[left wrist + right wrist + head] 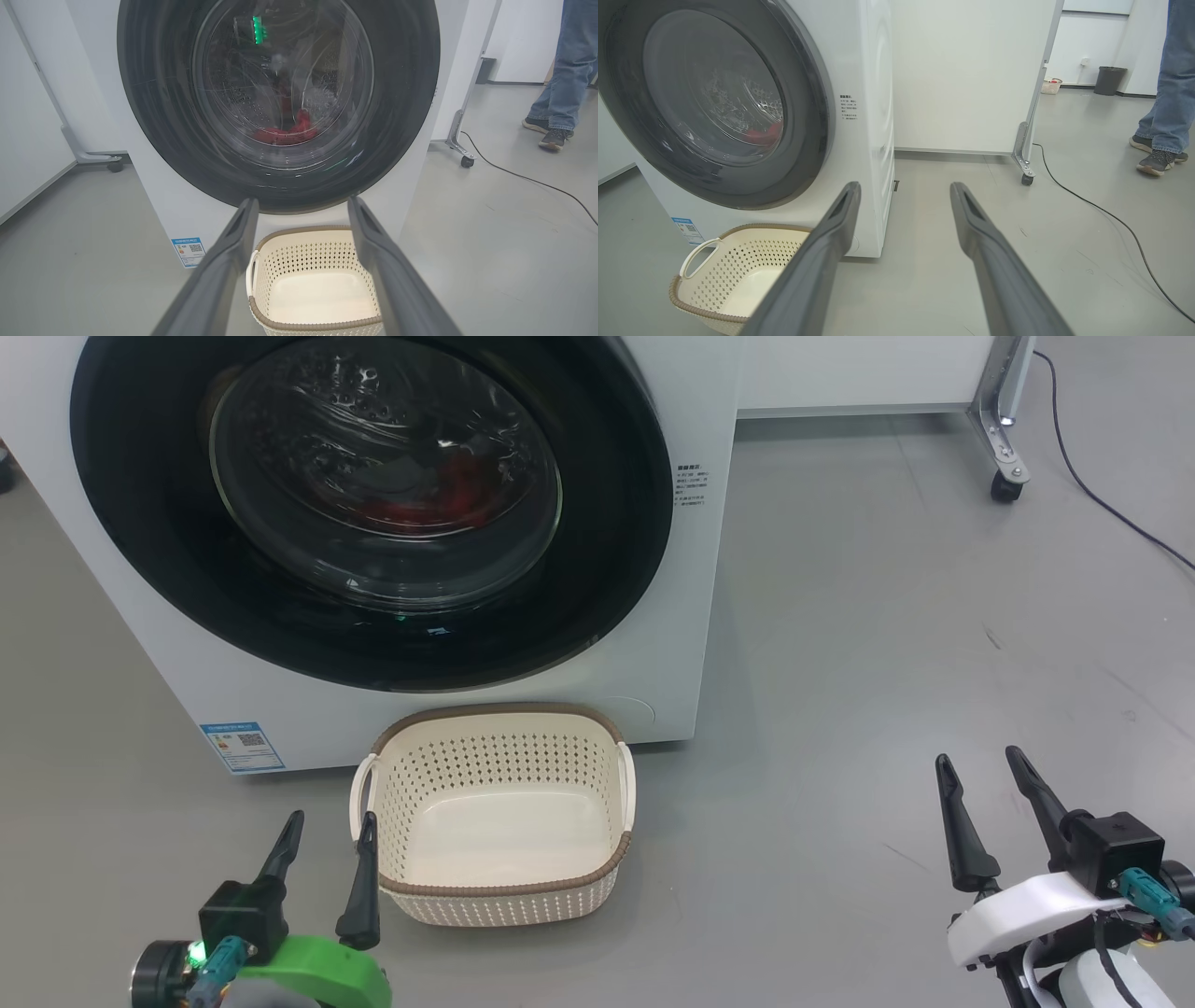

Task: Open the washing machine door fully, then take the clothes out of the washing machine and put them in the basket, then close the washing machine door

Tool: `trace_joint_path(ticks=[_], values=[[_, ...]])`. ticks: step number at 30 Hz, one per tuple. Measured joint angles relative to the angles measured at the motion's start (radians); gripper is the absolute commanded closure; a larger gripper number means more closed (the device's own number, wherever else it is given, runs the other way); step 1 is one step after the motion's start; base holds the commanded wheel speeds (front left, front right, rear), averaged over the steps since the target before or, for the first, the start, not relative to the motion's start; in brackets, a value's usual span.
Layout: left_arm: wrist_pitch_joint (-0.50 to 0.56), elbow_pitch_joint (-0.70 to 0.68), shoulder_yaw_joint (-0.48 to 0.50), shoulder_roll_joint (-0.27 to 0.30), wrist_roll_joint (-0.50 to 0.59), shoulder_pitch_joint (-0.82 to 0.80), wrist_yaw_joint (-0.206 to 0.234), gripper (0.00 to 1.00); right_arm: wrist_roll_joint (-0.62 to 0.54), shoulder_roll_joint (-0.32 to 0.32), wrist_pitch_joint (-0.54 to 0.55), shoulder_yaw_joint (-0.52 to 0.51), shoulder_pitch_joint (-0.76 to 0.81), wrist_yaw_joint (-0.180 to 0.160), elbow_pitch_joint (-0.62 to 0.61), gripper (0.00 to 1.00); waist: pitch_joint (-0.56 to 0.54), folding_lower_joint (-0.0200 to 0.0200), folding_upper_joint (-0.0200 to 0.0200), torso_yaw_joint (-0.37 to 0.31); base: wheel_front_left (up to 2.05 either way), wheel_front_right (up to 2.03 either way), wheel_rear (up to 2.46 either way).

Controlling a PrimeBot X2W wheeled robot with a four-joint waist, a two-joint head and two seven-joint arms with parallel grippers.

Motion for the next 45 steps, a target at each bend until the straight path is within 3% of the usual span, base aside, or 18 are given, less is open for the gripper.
trace_joint_path(ticks=[8,9,20,30,39,45], values=[[0.000,0.005,0.002,-0.003,0.001,0.000,0.000,0.00,0.000,0.005,0.000,-0.008,0.000,0.000,0.000,0.00,-0.001,0.0000,0.0000,0.000,0.00,0.00,0.00],[0.000,0.006,0.003,-0.003,0.001,-0.001,0.000,0.00,0.000,0.007,0.000,-0.010,0.000,0.000,0.000,1.00,-0.001,0.0000,0.0000,0.000,0.00,0.00,0.00],[0.000,0.009,0.007,-0.006,0.010,-0.002,0.000,0.00,0.018,0.023,0.000,-0.022,0.001,0.007,0.006,1.00,-0.001,0.0000,0.0000,0.001,0.00,0.00,0.00],[0.000,0.010,0.012,-0.017,0.011,-0.004,-0.001,0.00,0.125,0.064,0.000,-0.059,0.002,0.038,0.027,1.00,0.004,0.0000,0.0000,0.003,0.00,0.00,0.00],[0.000,-0.001,0.024,-0.018,0.020,-0.006,-0.002,0.00,0.398,0.171,0.070,-0.137,-0.007,0.113,0.032,1.00,0.032,0.0000,0.0000,0.000,0.00,0.00,0.00],[0.000,-0.021,0.023,-0.021,0.039,-0.044,-0.005,0.00,0.589,0.183,0.155,-0.199,-0.071,0.130,0.036,1.00,0.068,0.0000,0.0000,0.000,0.00,0.00,0.00]])
